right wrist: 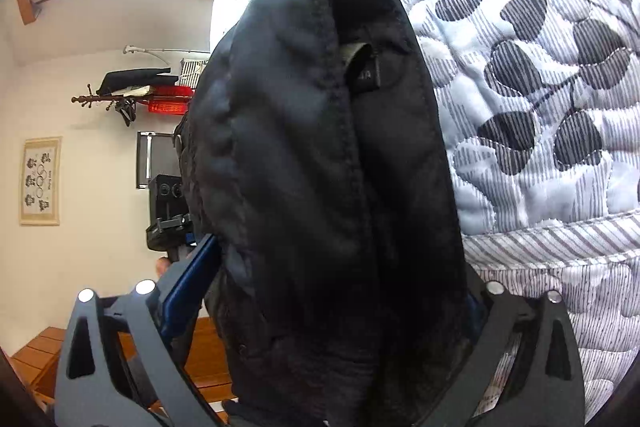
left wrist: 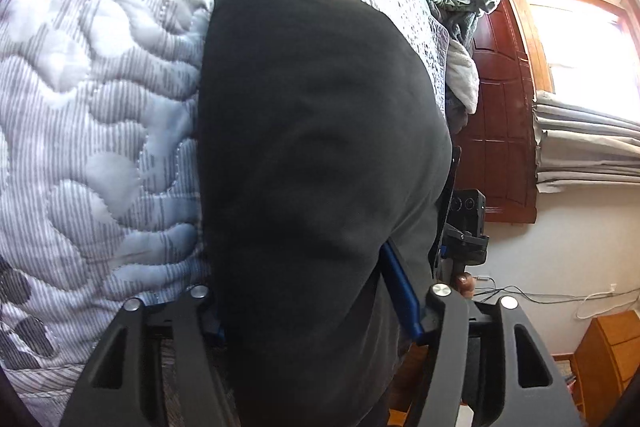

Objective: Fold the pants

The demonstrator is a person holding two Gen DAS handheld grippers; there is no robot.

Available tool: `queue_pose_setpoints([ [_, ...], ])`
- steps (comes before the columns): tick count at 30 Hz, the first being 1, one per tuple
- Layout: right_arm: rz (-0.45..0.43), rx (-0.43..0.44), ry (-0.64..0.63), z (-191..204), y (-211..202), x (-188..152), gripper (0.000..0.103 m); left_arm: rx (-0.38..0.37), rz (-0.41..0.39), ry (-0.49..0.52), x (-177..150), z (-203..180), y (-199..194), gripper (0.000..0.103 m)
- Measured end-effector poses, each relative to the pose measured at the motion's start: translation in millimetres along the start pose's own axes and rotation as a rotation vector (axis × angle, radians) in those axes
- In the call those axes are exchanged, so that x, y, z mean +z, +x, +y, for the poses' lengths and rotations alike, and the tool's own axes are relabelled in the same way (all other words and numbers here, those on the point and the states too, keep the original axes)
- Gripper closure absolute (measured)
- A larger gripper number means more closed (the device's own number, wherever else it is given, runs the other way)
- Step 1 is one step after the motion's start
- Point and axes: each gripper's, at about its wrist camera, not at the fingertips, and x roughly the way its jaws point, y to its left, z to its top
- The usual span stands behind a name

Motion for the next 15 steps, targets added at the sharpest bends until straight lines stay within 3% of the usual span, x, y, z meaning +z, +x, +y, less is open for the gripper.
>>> queue_pose_setpoints([
  [1, -0.003, -0.003, -0.011, 2, -1, -2, 0.028, 0.000, -0.005, -0.003, -1, 0, -1, 0.050],
  [4, -0.014, 0.020, -0.029, 7, -3, -5, 0.049, 0.009, -0.020, 0.014, -5, -6, -6, 0.061],
  [7, -0.022, 0.026, -0.038, 11, -7, -8, 0.056, 0.021, -0.020, 0.033, -7, -15, -7, 0.066],
  [15, -0.015, 0.030, -0.097, 52, -2, 5, 0.059, 0.053, -0.059, 0.081, -6, -39, -33, 0.070],
])
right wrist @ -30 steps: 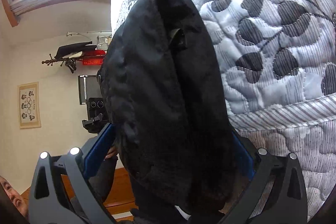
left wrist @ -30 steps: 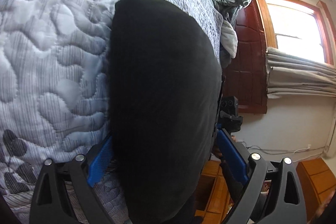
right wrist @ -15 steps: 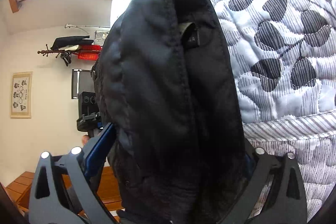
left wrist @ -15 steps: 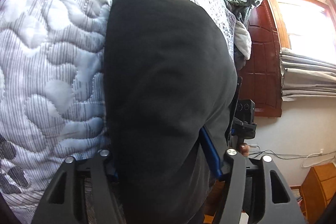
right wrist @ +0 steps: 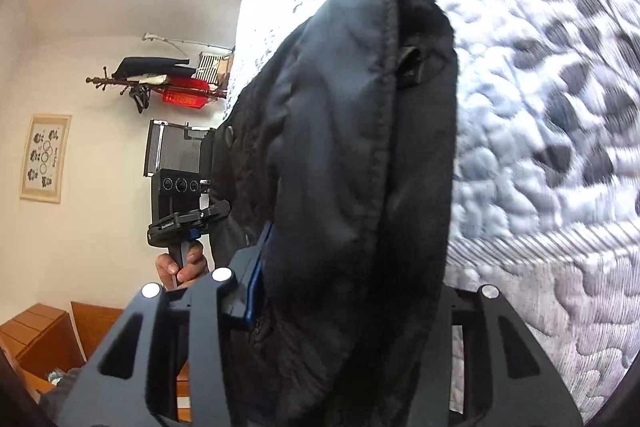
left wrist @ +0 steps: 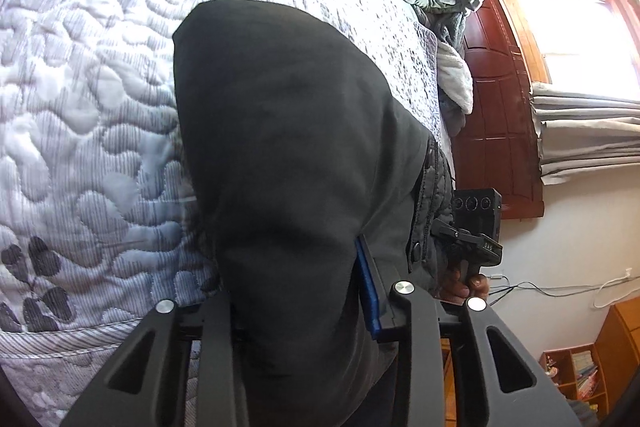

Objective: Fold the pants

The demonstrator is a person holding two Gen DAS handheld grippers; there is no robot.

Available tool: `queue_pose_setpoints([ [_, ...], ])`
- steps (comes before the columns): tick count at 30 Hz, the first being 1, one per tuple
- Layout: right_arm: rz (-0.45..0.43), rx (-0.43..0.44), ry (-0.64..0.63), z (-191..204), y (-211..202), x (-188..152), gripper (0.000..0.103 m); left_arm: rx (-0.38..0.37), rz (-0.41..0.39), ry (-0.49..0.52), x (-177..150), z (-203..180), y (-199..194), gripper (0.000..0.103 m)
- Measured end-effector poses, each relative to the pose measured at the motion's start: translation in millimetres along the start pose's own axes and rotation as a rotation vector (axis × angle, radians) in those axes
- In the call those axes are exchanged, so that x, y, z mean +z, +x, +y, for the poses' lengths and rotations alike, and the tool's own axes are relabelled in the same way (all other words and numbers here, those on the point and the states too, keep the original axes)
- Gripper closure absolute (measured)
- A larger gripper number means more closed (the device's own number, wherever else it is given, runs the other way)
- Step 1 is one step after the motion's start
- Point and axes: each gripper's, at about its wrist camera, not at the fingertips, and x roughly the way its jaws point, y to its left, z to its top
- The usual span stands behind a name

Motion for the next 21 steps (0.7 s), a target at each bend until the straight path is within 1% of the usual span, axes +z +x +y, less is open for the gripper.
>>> queue_pose_setpoints([
  [3, 0.008, -0.002, -0.041, 23, 11, 29, 0.059, 0.010, -0.030, 0.005, 13, 1, -18, 0.070],
  [6, 0.018, -0.002, -0.077, 43, 29, 66, 0.059, 0.020, -0.057, 0.001, 35, 6, -35, 0.070],
  [11, 0.040, -0.003, -0.111, 68, 70, 136, 0.059, 0.070, -0.077, 0.013, 97, 14, -61, 0.070],
  [14, 0.053, -0.012, -0.121, 79, 98, 177, 0.059, 0.076, -0.083, -0.014, 137, 33, -72, 0.070],
  [17, 0.065, -0.029, -0.118, 87, 107, 201, 0.059, 0.091, -0.083, -0.039, 171, 53, -76, 0.070],
  [21, 0.085, -0.045, -0.092, 83, 121, 226, 0.059, 0.105, -0.073, -0.071, 203, 78, -76, 0.070],
])
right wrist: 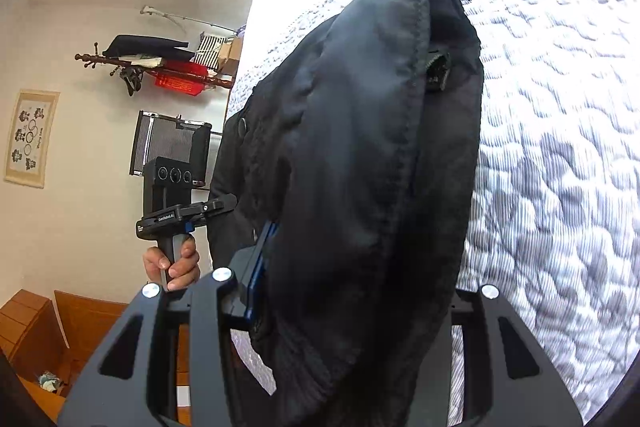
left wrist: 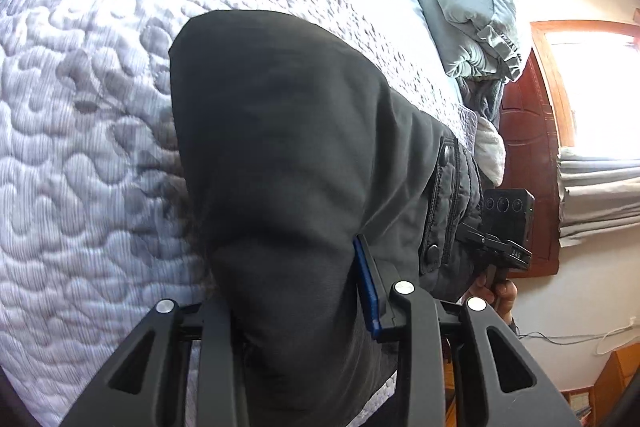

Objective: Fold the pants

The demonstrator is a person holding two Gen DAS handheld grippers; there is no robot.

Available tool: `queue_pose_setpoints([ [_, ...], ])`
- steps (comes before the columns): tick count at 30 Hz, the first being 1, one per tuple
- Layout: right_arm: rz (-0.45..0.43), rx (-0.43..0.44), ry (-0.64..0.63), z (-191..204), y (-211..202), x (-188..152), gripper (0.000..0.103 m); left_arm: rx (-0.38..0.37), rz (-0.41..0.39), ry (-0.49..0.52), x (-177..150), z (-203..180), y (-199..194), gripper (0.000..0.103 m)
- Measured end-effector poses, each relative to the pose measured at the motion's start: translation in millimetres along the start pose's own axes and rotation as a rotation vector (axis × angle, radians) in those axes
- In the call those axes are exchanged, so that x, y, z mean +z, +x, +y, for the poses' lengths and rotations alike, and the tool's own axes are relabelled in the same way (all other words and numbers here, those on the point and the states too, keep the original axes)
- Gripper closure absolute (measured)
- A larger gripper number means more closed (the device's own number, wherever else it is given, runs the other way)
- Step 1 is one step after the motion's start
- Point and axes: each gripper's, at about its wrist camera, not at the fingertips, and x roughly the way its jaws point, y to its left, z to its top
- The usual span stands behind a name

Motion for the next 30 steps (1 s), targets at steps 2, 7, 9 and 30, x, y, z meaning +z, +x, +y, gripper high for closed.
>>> queue_pose_setpoints([
  [2, 0.011, -0.009, 0.012, -7, 6, 6, 0.059, 0.006, 0.002, -0.017, 9, 11, 3, 0.070],
  [7, 0.030, -0.026, 0.039, -27, 11, 1, 0.056, -0.023, -0.003, -0.021, 9, 26, 8, 0.069],
  [9, 0.038, -0.028, 0.034, -27, 11, -4, 0.054, -0.040, -0.009, -0.027, 6, 29, 8, 0.069],
  [30, -0.057, -0.138, 0.032, -17, -26, -23, 0.036, 0.126, -0.185, -0.046, -31, 18, -36, 0.036],
])
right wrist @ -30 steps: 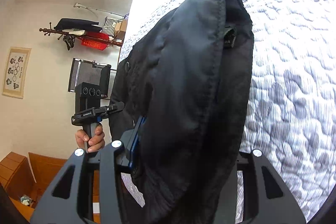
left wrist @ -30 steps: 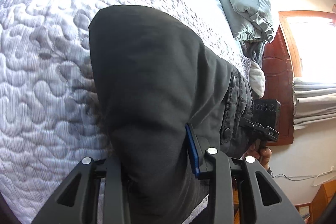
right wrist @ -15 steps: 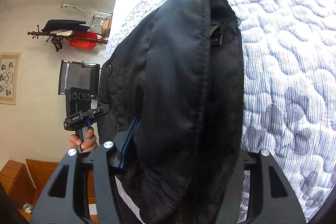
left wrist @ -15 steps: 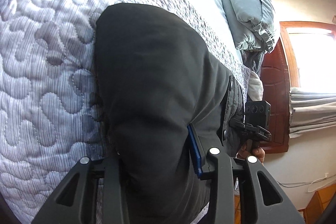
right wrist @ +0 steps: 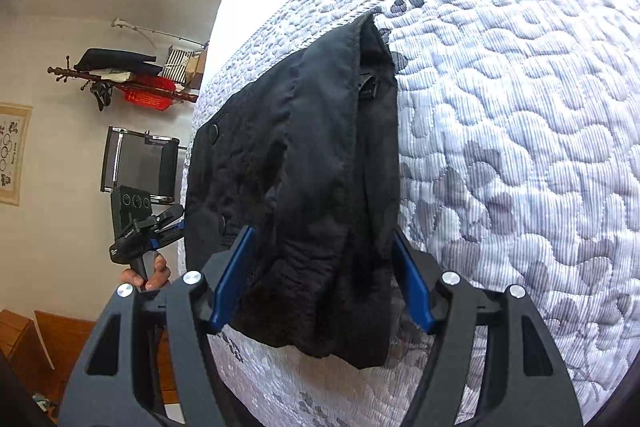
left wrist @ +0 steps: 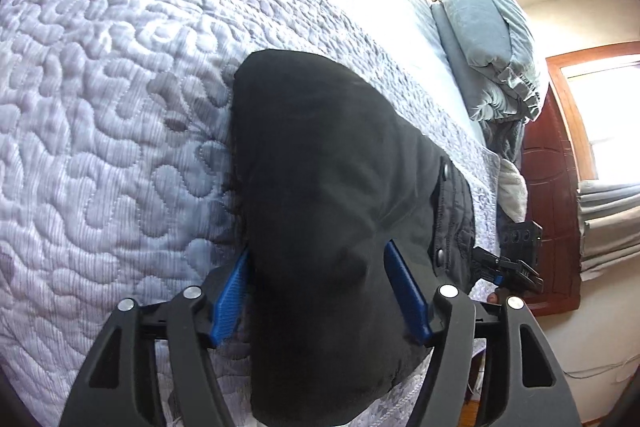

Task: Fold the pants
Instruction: 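Lower the folded pants onto the bed and open both tools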

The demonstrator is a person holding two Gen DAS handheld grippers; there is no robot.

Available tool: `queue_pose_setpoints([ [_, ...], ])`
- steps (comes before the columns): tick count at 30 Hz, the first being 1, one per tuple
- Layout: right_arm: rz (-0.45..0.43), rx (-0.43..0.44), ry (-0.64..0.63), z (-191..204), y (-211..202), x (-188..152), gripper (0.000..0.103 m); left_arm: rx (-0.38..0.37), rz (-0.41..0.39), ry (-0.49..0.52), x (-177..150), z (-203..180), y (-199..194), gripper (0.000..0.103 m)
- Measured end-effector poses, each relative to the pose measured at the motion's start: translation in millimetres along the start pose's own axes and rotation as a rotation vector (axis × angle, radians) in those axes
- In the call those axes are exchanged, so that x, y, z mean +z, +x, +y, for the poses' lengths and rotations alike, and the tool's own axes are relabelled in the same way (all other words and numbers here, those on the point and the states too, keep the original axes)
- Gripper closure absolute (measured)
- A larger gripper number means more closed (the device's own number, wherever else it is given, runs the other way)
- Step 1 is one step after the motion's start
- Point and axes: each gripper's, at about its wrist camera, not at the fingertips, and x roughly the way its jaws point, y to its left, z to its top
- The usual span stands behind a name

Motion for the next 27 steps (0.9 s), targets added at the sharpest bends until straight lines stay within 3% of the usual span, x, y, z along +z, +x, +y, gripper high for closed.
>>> queue_pose_setpoints([
  [5, 0.016, -0.075, -0.003, -13, 12, -7, 0.034, 0.063, 0.010, -0.022, -6, 14, 10, 0.028],
  [12, -0.005, -0.042, 0.025, -21, 15, -11, 0.032, 0.016, -0.006, -0.050, -10, 28, 6, 0.028],
  [17, -0.062, -0.037, 0.039, -18, -6, -20, 0.031, 0.015, -0.072, -0.059, -16, 29, -17, 0.023],
  [20, -0.062, -0.104, 0.042, -13, -12, -25, 0.031, 0.051, -0.117, -0.079, -20, 30, -31, 0.011],
  [27, -0.112, -0.236, 0.104, -10, -35, -48, 0.030, 0.056, -0.129, -0.102, -46, 30, -64, 0.010],
])
